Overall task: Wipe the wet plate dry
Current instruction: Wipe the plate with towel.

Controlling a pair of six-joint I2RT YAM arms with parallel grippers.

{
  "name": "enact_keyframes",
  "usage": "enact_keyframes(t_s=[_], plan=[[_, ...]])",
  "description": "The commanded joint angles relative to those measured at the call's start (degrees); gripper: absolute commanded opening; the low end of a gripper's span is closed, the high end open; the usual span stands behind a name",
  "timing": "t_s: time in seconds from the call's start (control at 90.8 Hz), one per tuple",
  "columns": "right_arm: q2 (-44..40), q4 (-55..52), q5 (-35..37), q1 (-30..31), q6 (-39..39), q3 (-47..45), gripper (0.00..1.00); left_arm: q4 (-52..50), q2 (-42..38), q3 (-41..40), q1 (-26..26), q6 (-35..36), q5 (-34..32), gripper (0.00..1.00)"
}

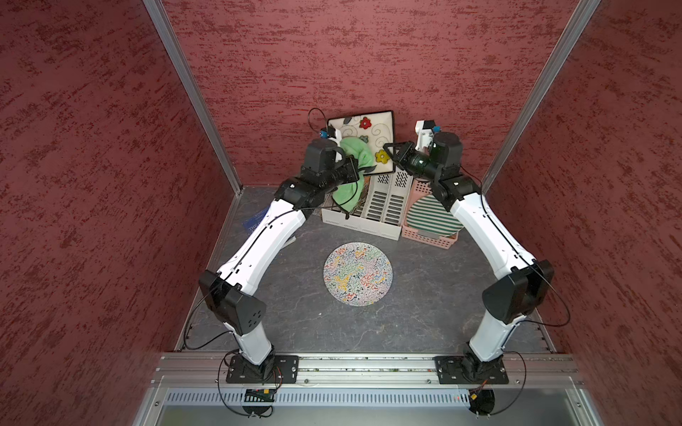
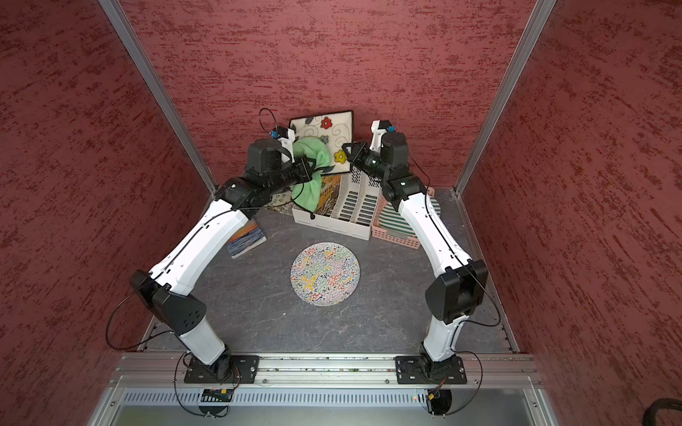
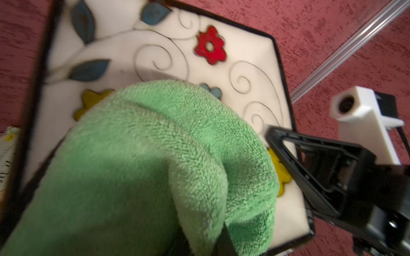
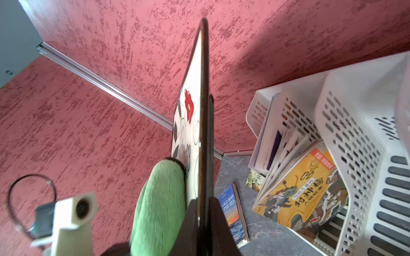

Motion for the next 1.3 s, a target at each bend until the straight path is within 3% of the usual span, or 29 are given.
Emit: enact_keyframes(t_s=[0.0, 0.066, 0.176, 0.298, 0.397, 0.496, 0.595, 0.716, 0.826, 0.981, 1.135, 1.223, 1.289], plan=[[-10.04, 21.95, -11.26, 0.97, 4.68, -4.09, 0.0, -5.64, -0.35, -0.92, 6.19, -0.59, 0.6, 0.0], [-12.4, 23.54, -14.37, 1.4, 4.26, -8.25, 0.0, -6.06, -0.25, -0.2, 10.01, -0.7, 4.41, 0.0], [-13.77, 22.57, -19.08, 3.49, 1.94, -10.14, 0.0, -3.2, 1.94, 3.2, 12.24, 2.45, 18.9, 0.0], [-12.36, 23.11, -19.34, 4.69, 3.29, -9.12, 0.0, -3.01, 8.41, 12.28, 9.9, 3.81, 35.68, 0.0], [-9.9, 23.48, -14.43, 3.87, 4.4, -5.31, 0.0, -5.41, 12.75, 18.68, 5.68, 5.26, 41.54, 0.0], [-7.37, 22.73, -9.81, 1.24, 5.33, 0.71, 0.0, -7.85, 13.21, 18.02, 3.0, 6.4, 41.51, 0.0], [-6.77, 25.44, -6.45, -2.11, 8.28, 2.67, 0.0, -10.14, 10.34, 12.56, 3.11, 6.78, 36.45, 0.0], [-7.55, 25.87, -6.85, -3.47, 8.01, 2.62, 0.0, -12.94, 5.55, 5.67, 6.63, 5.32, 26.82, 0.0], [-8.03, 25.43, -11.37, -1.53, 7.58, 0.94, 0.0, -15.49, 4.64, 4.87, 11.46, 2.12, 22.74, 0.0], [-8.98, 24.26, -13.17, 4.91, 7.02, -4.24, 0.0, -17.48, 9.63, 15.62, 12.69, 2.19, 23.91, 0.0], [-7.11, 23.38, -10.4, 5.81, 5.07, -0.16, 0.0, -15.56, 16.77, 26.14, 6.69, 2.39, 31.09, 0.0], [-3.9, 18.02, -9.65, 4.4, 2.55, 8.03, 0.0, -14.72, 16.8, 25.55, 4.28, 2.0, 31.07, 0.0], [-1.44, 17.6, -9.04, 2.05, 4.78, 13.47, 0.0, -10.65, 13.92, 19.79, 4.48, -0.46, 31.04, 0.0]])
